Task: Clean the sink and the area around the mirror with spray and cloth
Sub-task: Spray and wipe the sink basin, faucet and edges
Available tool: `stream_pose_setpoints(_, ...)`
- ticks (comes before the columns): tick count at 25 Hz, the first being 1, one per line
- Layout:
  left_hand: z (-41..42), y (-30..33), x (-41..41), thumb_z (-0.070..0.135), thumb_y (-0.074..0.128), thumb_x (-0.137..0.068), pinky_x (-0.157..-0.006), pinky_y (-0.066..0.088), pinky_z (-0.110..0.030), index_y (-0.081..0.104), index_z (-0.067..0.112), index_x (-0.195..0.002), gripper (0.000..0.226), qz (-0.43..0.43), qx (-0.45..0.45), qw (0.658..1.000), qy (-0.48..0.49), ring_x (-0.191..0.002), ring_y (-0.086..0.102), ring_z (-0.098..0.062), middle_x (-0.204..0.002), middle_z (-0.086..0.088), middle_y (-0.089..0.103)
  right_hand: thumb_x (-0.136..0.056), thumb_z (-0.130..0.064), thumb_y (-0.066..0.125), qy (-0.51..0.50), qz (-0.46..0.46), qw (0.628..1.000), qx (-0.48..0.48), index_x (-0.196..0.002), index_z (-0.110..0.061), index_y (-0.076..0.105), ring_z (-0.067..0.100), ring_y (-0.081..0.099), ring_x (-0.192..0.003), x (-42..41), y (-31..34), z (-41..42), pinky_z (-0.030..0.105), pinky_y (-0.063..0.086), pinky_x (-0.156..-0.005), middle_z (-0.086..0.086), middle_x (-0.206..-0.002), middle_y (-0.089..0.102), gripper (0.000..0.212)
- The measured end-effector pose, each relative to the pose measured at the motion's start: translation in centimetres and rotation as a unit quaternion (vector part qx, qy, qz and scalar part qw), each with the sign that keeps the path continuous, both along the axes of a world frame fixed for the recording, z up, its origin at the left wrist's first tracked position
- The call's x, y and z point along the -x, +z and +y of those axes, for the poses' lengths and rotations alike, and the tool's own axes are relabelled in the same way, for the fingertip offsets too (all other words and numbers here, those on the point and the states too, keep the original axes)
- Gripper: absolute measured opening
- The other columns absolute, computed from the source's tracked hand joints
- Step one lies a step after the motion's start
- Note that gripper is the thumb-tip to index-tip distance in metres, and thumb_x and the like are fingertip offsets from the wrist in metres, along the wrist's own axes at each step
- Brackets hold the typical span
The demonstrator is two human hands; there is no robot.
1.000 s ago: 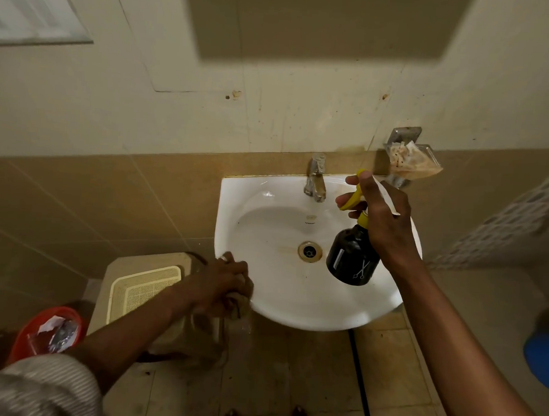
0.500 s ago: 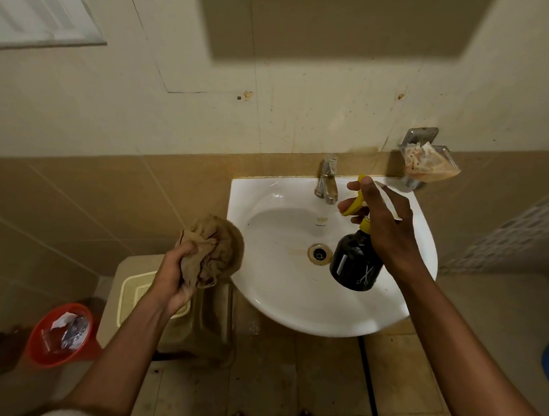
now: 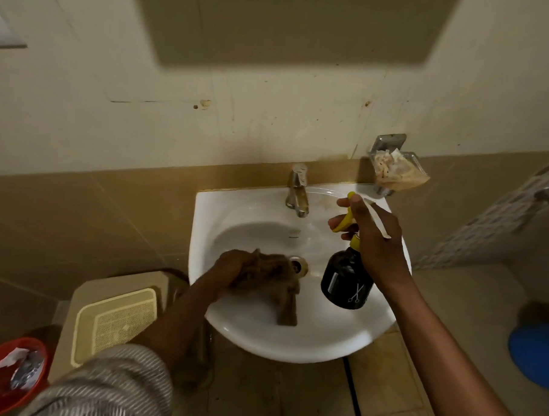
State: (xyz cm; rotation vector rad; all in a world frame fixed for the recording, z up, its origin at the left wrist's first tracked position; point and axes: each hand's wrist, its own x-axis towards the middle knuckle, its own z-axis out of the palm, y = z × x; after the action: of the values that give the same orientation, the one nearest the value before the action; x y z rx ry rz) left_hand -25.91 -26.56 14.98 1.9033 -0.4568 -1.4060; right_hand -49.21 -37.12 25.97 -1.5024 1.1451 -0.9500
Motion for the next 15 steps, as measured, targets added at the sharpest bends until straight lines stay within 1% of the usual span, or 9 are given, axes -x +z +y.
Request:
stream_pose_setpoints(2,-0.9,-2.0,1.4,0.045,0.053,-0.096,-0.100,0.051,-0.050,0.043,0.017,-0.140,0.053,-0.243,-0.039,0.966,-0.085,-0.116,0.057,-0.037,-0.134,-0.018,0.051,-0.108,-0.044,0.051,-0.009,0.002,1.000,-0.013,-0.104,-0.018,0.077,0.028,0.076,-0.088,0.7,-0.8,-0.5,0.034,0.058,-0.076,0.003,-0.081,0.081,0.037)
stream_pose_setpoints(4,-1.3,-3.4,3.2,0.048,0.045,-0.097,-0.102,0.045,-0.051,0.037,0.022,-0.143,0.054,-0.492,-0.030,0.857,-0.149,-0.123,0.049,-0.038,-0.139,-0.015,0.042,-0.108,-0.044,0.050,-0.014,0.003,1.000,-0.015,-0.104,-0.019,0.077,0.028,0.076,-0.088,1.0,-1.5,-0.9,0.038,0.059,-0.078,0.003,-0.082,0.081,0.037)
stream_pose_setpoints(5,-1.4,-4.1,4.2,0.046,0.043,-0.096,-0.102,0.043,-0.052,0.039,0.023,-0.142,0.051,-0.562,-0.021,0.803,-0.199,-0.125,0.046,-0.038,-0.140,-0.014,0.042,-0.108,-0.045,0.050,-0.016,0.005,1.000,-0.016,-0.104,-0.019,0.077,0.027,0.076,-0.087,1.2,-1.9,-1.0,0.038,0.058,-0.078,0.003,-0.082,0.081,0.037)
stream_pose_setpoints(6,-1.7,-4.9,5.2,0.048,0.041,-0.095,-0.103,0.040,-0.054,0.043,0.024,-0.140,0.051,-0.586,-0.016,0.771,-0.248,-0.127,0.044,-0.039,-0.140,-0.014,0.042,-0.108,-0.045,0.050,-0.018,0.006,1.000,-0.017,-0.104,-0.019,0.077,0.025,0.076,-0.086,1.3,-2.2,-1.2,0.037,0.059,-0.078,0.003,-0.082,0.081,0.038)
stream_pose_setpoints(7,-1.7,-5.8,6.3,0.054,0.040,-0.092,-0.108,0.033,-0.057,0.043,0.025,-0.139,0.055,-0.570,-0.024,0.771,-0.284,-0.130,0.039,-0.042,-0.143,-0.015,0.038,-0.108,-0.044,0.049,-0.019,0.005,1.000,-0.020,-0.105,-0.019,0.077,0.022,0.076,-0.085,1.4,-2.5,-1.2,0.035,0.059,-0.077,0.003,-0.083,0.081,0.037)
stream_pose_setpoints(9,-1.7,-7.9,7.7,0.075,0.038,-0.082,-0.114,0.008,-0.065,0.028,0.026,-0.147,0.082,-0.497,-0.073,0.809,-0.306,-0.144,0.015,-0.050,-0.157,-0.020,0.016,-0.108,-0.044,0.050,-0.019,0.005,0.999,-0.027,-0.106,-0.019,0.077,0.019,0.076,-0.084,1.4,-3.0,-1.2,0.031,0.058,-0.076,0.002,-0.084,0.081,0.037)
stream_pose_setpoints(11,-1.8,-10.0,8.3,0.084,0.037,-0.075,-0.113,-0.008,-0.068,0.005,0.028,-0.155,0.103,-0.472,-0.099,0.813,-0.326,-0.146,-0.011,-0.053,-0.163,-0.019,-0.008,-0.107,-0.045,0.050,-0.019,0.009,0.999,-0.034,-0.106,-0.019,0.077,0.016,0.076,-0.083,1.5,-3.5,-1.2,0.029,0.058,-0.076,0.003,-0.085,0.081,0.038)
stream_pose_setpoints(13,-2.1,-11.5,8.4,0.082,0.034,-0.079,-0.112,-0.010,-0.070,-0.004,0.028,-0.156,0.101,-0.472,-0.094,0.813,-0.328,-0.144,-0.018,-0.054,-0.163,-0.017,-0.014,-0.107,-0.047,0.049,-0.018,0.009,0.999,-0.039,-0.107,-0.018,0.077,0.014,0.075,-0.082,1.6,-3.8,-1.3,0.028,0.057,-0.076,0.004,-0.085,0.081,0.039)
stream_pose_setpoints(15,-2.7,-12.0,8.5,0.075,0.032,-0.086,-0.112,-0.004,-0.070,-0.003,0.028,-0.157,0.092,-0.473,-0.082,0.815,-0.326,-0.146,-0.012,-0.052,-0.163,-0.016,-0.011,-0.107,-0.046,0.049,-0.022,0.011,0.999,-0.040,-0.107,-0.018,0.077,0.014,0.075,-0.083,1.7,-4.0,-1.5,0.029,0.057,-0.077,0.003,-0.085,0.081,0.040)
